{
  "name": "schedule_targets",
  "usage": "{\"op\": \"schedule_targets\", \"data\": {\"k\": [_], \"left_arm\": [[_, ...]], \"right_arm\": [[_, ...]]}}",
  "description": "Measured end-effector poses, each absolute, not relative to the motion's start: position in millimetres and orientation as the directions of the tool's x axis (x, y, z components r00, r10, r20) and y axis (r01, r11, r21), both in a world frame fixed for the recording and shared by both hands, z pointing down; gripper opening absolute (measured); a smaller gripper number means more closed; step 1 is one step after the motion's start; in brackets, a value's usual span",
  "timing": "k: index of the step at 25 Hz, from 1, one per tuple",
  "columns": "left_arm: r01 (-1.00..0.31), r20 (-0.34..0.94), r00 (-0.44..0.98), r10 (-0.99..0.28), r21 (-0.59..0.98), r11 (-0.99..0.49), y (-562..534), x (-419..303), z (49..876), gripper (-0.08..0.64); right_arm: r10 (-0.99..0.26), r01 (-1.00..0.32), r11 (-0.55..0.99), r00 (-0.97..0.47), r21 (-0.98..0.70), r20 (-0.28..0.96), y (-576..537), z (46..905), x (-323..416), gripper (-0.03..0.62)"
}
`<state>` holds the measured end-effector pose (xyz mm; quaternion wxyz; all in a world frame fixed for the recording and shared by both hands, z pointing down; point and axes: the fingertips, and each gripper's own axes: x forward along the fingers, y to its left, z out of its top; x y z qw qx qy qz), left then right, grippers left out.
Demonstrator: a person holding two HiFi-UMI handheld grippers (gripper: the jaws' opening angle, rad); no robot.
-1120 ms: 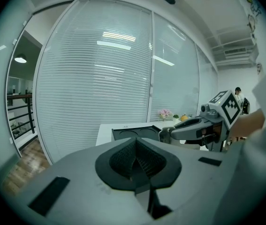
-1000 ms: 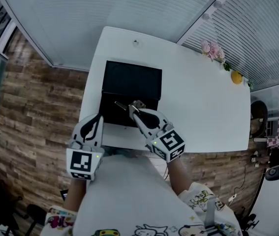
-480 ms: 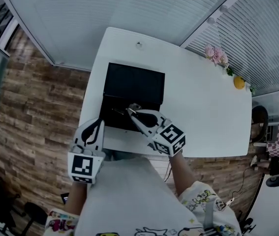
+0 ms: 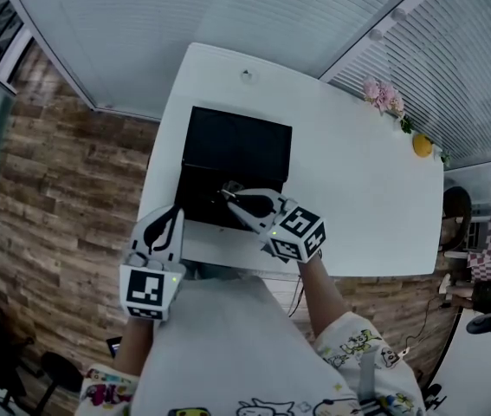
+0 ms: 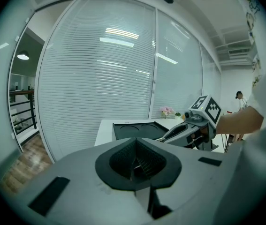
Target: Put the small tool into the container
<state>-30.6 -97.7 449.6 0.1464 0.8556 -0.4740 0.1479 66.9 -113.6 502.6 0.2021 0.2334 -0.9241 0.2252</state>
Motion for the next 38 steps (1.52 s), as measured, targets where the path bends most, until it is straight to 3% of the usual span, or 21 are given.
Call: {"op": "schedule_targets", "data": {"k": [23,38], "left_arm": [[-0.852,0.402,0.512,-0.759,0.128,-0.508,-100.8,-28.5,456.4,0.005],[-0.858,0.403,0.503,-0.765,0.126,-0.498,-96.7,-34.0,459.4,0.005]], "right_arm": [[-0.198,-0.478,0.815,-0.761,-0.328,0.617,-110.4,533.9,58.4,0.026],[-0.179,-0.478,0.817,-0.743,-0.323,0.645,-109.6,542.3,56.2,0.02]]}}
